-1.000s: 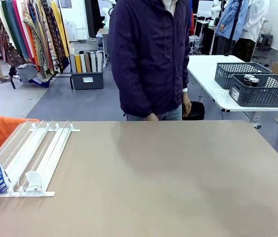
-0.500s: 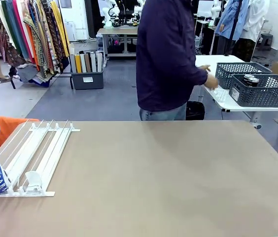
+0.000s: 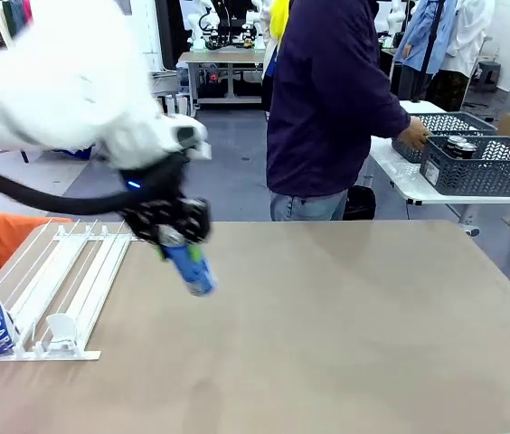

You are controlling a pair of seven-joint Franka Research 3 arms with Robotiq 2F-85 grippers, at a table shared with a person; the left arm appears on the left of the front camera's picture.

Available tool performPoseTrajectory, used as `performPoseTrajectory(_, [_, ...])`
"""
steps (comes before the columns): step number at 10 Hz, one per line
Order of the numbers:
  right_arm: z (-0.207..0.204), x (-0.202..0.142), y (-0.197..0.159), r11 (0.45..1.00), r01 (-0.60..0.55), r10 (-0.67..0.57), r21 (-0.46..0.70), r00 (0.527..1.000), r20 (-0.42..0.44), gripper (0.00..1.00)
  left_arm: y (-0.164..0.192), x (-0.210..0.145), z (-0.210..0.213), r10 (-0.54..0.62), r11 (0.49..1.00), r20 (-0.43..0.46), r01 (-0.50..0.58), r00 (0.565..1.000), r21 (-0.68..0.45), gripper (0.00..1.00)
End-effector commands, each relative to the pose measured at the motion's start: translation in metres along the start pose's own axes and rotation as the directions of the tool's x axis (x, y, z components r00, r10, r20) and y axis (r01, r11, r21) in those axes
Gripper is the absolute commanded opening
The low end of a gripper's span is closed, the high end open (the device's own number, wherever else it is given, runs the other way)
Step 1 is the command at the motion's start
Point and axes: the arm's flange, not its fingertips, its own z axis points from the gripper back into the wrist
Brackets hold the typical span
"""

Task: Retrieve and store the cans from the dispenser.
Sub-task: Pick up one can from the Automatic Can Dispenser and place it in the middle of the table.

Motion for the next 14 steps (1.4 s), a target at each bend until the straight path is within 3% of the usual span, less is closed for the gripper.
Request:
performPoseTrajectory(1, [-0.003, 0.004, 0.006, 1.000, 0.017, -0.018, 0.019, 1.000, 0.022, 1.00, -0.032, 0.048, -0.019, -0.131, 0.990, -0.080, 0.135, 0.988, 0.046, 0.00])
performPoseTrajectory(2, [-0.003, 0.004, 0.006, 1.000, 0.017, -0.018, 0.019, 1.000, 0.022, 1.00, -0.053, 0.064, -0.039, -0.198, 0.977, -0.102, 0.205, 0.975, 0.062, 0.00])
performPoseTrajectory(5, [-0.003, 0.004, 0.006, 1.000, 0.017, -0.018, 0.019, 1.000, 0.022, 1.00, -0.078, 0.100, -0.092, -0.197, 0.965, -0.224, 0.229, 0.955, 0.128, 0.00])
performPoseTrajectory(11, [-0.003, 0.004, 0.006, 1.000, 0.017, -0.018, 0.019, 1.000, 0.022, 1.00, -0.078, 0.111, -0.113, -0.178, 0.969, -0.264, 0.216, 0.948, 0.123, 0.00])
performPoseTrajectory(12, [-0.003, 0.004, 0.006, 1.000, 0.017, -0.018, 0.019, 1.000, 0.022, 1.00, -0.080, 0.111, -0.113, -0.184, 0.967, -0.262, 0.222, 0.947, 0.126, 0.28])
performPoseTrajectory(13, [-0.003, 0.004, 0.006, 1.000, 0.017, -0.018, 0.019, 1.000, 0.022, 1.00, -0.081, 0.110, -0.113, -0.185, 0.965, -0.258, 0.225, 0.948, 0.135, 0.82])
performPoseTrajectory(14, [-0.003, 0.004, 0.006, 1.000, 0.017, -0.018, 0.019, 1.000, 0.022, 1.00, -0.081, 0.110, -0.114, -0.182, 0.966, -0.262, 0.222, 0.948, 0.132, 1.00])
